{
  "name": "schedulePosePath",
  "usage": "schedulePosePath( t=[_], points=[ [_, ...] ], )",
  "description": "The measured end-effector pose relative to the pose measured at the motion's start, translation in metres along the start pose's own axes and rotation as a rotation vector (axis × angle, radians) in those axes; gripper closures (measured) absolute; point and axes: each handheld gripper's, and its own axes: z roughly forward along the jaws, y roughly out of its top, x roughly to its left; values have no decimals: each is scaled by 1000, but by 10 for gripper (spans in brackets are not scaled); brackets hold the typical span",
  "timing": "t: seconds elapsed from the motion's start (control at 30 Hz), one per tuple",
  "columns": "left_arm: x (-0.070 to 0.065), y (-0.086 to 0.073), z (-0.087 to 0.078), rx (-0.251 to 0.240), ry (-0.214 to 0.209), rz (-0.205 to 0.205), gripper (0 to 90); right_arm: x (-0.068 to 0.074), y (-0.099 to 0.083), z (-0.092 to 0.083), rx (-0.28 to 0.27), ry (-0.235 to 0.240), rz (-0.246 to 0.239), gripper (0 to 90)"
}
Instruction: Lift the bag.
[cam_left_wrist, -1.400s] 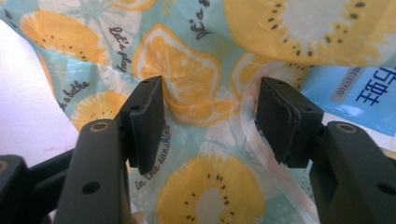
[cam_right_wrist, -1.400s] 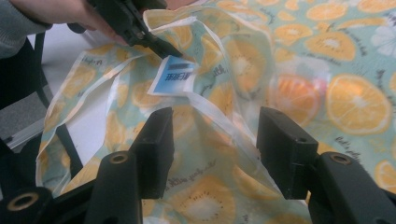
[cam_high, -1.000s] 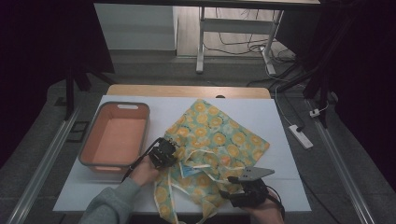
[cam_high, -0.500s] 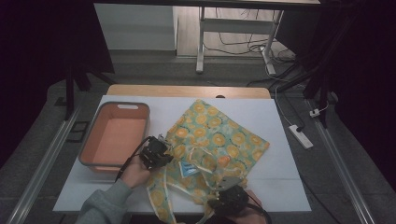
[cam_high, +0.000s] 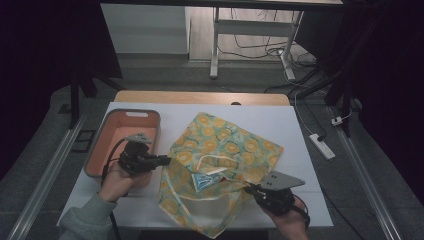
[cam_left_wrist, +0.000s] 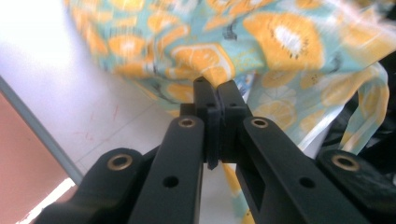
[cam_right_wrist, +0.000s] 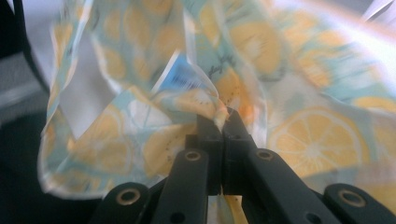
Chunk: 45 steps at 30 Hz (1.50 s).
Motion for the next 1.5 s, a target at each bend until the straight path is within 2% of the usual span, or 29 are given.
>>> schedulePosePath(
  t=[0.23, 0.33, 0.57, 0.7, 0.77, 0.83, 0.9, 0.93, 1.03, 1.13, 1.2, 1.3, 1.4, 1.43, 1.47, 1.5],
  points=[
    [-7, 10, -32, -120, -58, 14, 889, -20, 29, -22, -141, -25, 16, 900],
    [-11, 19, -46, -179, -76, 26, 889, -27, 48, -34, -207, -42, 6, 900],
    [-17, 48, -81, -318, -82, 61, 889, -49, 99, -56, -342, -74, -2, 900],
    [-15, 63, -87, -358, -77, 60, 889, -63, 120, -63, -385, -96, -5, 900],
    [-11, 70, -81, -368, -76, 49, 890, -70, 128, -63, -394, -117, 0, 900],
    [-7, 75, -72, -351, -59, 39, 889, -80, 132, -56, -373, -160, -1, 900],
    [-2, 77, -57, -321, -25, 30, 889, -95, 130, -44, -348, -151, 51, 899],
    [2, 77, -48, -301, -21, 20, 889, -102, 127, -36, -322, -151, 72, 899],
    [14, 74, -15, -222, -1, -10, 888, -122, 110, -10, -239, -157, 127, 898],
    [27, 66, 19, -131, 63, -34, 887, -138, 86, 18, -164, -147, 187, 899],
    [36, 59, 37, -89, 58, -63, 885, -145, 69, 36, -120, -130, 223, 898],
    [42, 51, 51, -71, 42, -89, 882, -149, 49, 56, -80, -105, 250, 898],
    [41, 49, 54, -81, 55, -82, 862, -149, 42, 64, -72, -91, 258, 893],
    [41, 49, 54, -91, 59, -74, 803, -149, 42, 64, -72, -86, 253, 886],
    [39, 49, 52, -106, 69, -64, 696, -149, 42, 64, -76, -82, 250, 867],
    [38, 49, 49, -127, 85, -53, 528, -148, 43, 63, -82, -76, 241, 791]
  ],
)
